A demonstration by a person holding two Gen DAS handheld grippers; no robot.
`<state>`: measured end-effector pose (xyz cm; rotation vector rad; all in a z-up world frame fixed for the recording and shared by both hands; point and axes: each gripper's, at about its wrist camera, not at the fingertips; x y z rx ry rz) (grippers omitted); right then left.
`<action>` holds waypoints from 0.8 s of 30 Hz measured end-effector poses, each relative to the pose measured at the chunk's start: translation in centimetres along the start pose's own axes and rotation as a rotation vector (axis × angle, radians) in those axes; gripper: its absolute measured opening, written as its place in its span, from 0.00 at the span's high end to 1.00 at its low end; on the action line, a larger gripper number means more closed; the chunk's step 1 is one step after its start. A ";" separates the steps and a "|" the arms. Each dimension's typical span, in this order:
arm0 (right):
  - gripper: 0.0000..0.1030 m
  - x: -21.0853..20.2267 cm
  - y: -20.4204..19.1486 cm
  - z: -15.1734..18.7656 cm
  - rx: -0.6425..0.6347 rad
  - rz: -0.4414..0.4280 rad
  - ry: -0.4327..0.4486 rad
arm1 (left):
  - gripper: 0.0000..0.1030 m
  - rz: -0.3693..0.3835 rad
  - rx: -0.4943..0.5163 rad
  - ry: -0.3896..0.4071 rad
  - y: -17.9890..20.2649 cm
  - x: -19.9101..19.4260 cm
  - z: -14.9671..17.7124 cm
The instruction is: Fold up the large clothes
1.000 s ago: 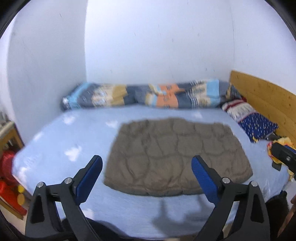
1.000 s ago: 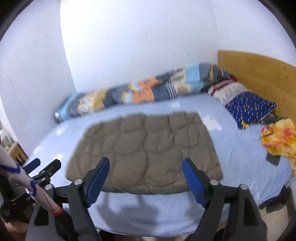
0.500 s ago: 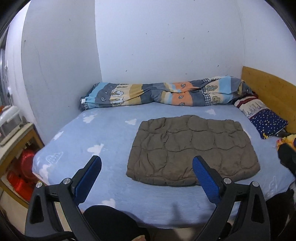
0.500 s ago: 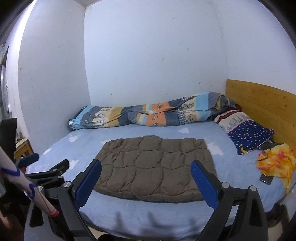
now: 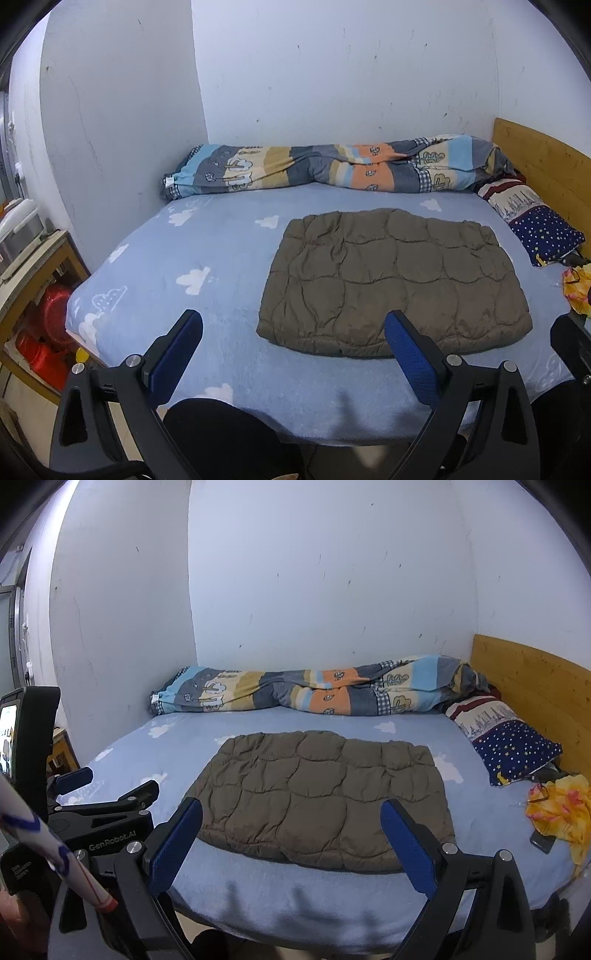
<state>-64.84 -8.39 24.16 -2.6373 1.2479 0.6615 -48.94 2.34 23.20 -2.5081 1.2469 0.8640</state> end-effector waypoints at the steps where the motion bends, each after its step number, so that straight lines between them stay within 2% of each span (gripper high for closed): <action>1: 0.04 0.2 -0.1 0.1 -0.001 -0.001 -0.005 | 0.05 0.001 0.000 -0.006 0.0 0.2 0.1; 24: 0.04 2.3 0.0 1.2 0.011 0.000 -0.062 | 0.05 -0.007 0.008 -0.044 0.1 1.9 0.6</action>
Point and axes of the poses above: each gripper's, at about its wrist camera, not at the fingertips, and x roughly the way its jaws point, y to its right, z to its underside, and after that the axes turned 14 degrees about z, right-handed
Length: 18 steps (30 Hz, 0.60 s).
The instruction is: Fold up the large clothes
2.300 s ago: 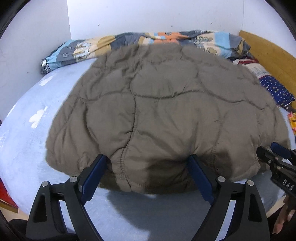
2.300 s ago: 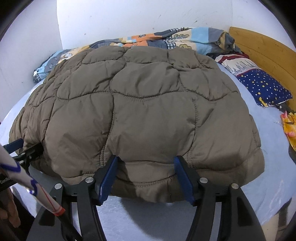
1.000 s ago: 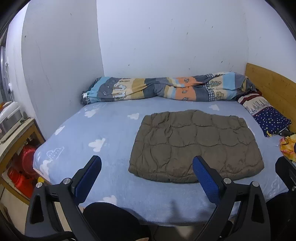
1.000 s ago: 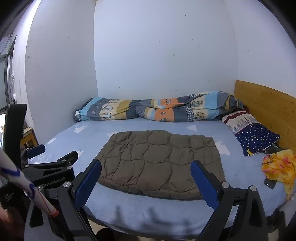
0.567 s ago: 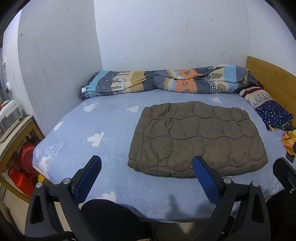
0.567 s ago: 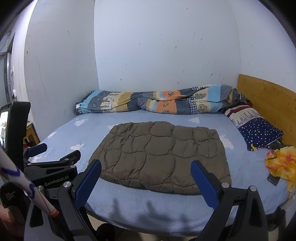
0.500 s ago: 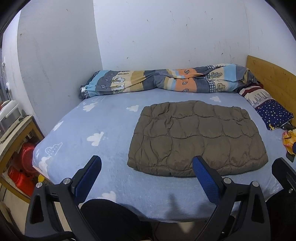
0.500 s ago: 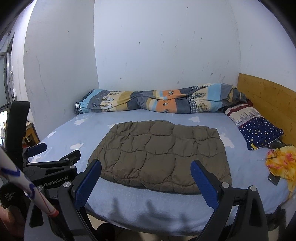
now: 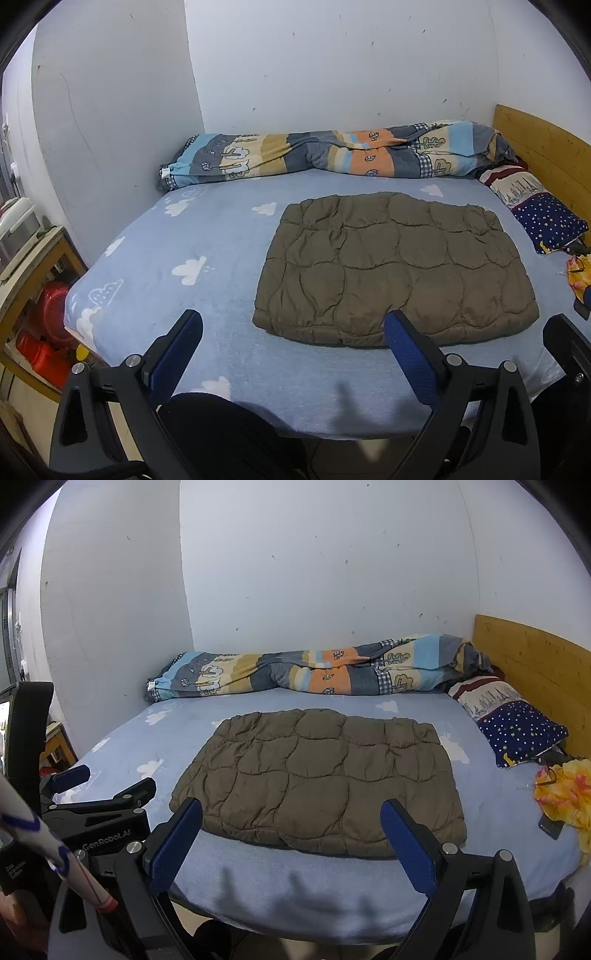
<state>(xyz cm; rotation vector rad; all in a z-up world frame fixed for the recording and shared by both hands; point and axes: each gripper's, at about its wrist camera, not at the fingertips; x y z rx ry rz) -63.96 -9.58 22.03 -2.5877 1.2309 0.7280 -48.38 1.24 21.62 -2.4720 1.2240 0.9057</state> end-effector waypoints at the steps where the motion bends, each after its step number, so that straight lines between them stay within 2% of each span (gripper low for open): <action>1: 0.04 0.0 0.0 0.0 0.001 0.000 0.000 | 0.05 -0.001 0.002 0.001 0.0 0.0 0.0; 18: 0.04 0.4 0.2 0.3 0.012 0.008 -0.008 | 0.05 -0.007 0.001 -0.006 0.0 0.3 0.1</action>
Point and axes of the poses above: each gripper's, at about its wrist camera, not at the fingertips, and x roughly the way its jaws point, y to its right, z to its underside, and after that the axes turned 14 degrees about z, right-handed
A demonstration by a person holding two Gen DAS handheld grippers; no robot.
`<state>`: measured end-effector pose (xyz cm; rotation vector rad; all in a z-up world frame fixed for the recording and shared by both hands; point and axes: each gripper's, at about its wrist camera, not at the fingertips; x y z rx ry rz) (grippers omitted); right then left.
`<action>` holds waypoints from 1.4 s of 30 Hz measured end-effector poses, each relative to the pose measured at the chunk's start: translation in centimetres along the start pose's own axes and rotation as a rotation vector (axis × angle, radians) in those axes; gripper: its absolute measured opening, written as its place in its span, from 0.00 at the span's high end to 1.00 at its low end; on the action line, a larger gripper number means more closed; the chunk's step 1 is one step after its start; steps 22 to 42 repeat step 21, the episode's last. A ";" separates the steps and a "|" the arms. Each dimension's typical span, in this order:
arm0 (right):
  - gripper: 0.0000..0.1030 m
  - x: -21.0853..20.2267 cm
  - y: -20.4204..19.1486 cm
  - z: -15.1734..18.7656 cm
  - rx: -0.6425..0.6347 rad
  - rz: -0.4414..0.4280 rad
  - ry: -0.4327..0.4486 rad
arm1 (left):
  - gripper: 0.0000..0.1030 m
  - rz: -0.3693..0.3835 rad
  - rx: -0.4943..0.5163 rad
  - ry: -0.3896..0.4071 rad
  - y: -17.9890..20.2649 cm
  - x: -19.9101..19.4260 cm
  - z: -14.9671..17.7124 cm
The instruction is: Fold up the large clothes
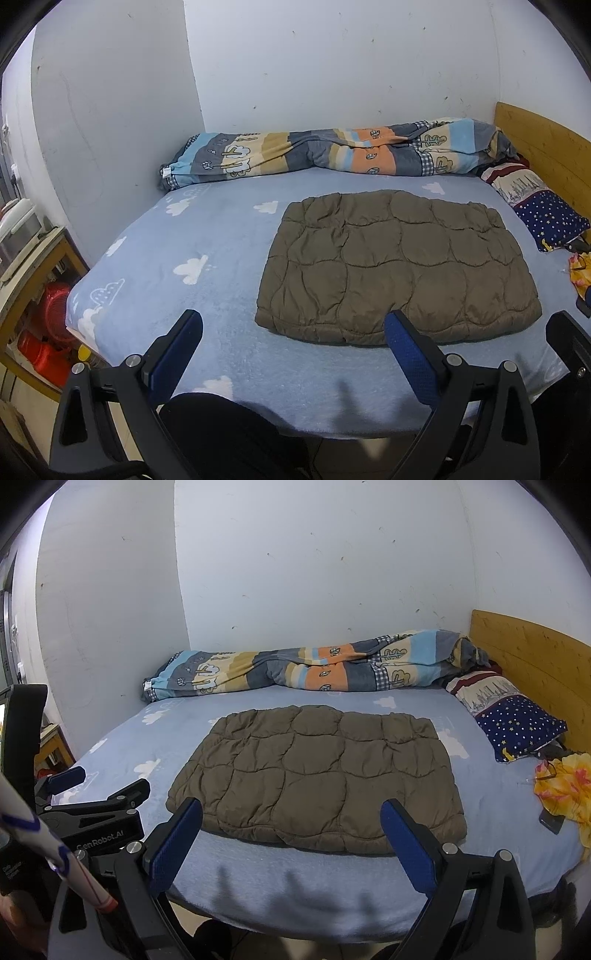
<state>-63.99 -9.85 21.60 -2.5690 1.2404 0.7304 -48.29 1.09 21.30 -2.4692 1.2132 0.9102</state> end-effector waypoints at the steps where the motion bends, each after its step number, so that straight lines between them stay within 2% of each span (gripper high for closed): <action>1: 0.04 0.0 0.0 0.0 -0.001 0.001 0.000 | 0.05 0.004 -0.003 -0.001 -0.1 0.0 0.0; 18: 0.04 0.0 0.1 0.0 0.001 0.006 -0.008 | 0.05 0.023 -0.029 -0.013 -0.7 0.1 0.2; 21: 0.04 0.2 0.5 -0.1 0.006 0.006 -0.015 | 0.05 0.078 -0.040 0.057 -1.5 -0.3 0.2; 42: 0.04 0.2 0.5 -0.1 0.006 0.006 -0.015 | 0.05 0.078 -0.040 0.057 -1.5 -0.3 0.2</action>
Point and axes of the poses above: each gripper's, at about its wrist camera, not at the fingertips, and x roughly the way its jaws point, y to its right, z to its underside, and after that the axes turned 14 degrees about z, right-handed
